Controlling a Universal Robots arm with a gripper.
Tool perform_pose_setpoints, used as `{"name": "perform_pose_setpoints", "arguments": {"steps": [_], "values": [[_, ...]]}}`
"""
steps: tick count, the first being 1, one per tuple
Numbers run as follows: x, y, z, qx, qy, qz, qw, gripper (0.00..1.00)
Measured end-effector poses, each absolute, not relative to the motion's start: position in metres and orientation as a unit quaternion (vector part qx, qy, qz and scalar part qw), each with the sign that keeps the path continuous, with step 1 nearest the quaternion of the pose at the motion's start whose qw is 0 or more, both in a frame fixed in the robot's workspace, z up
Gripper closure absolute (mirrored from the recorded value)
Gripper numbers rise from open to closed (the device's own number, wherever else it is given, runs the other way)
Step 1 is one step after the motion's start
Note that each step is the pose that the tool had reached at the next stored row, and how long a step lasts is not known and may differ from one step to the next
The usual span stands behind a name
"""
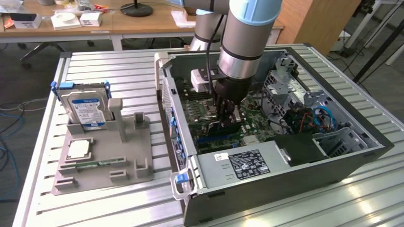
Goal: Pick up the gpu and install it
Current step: 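Insert the gpu into the slot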
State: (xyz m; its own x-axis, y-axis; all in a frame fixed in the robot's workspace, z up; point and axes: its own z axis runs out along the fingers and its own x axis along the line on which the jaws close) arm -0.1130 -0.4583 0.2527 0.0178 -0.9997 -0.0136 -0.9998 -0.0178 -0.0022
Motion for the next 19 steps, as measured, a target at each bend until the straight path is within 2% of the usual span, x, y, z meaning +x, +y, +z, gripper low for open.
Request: {"name": "perform_pose_setpoints", "arguments": {"steps": [19], "values": [[-0.113,-0.4583,0.2507,-0.713,0.701,0.004,0.006,0.73]]}}
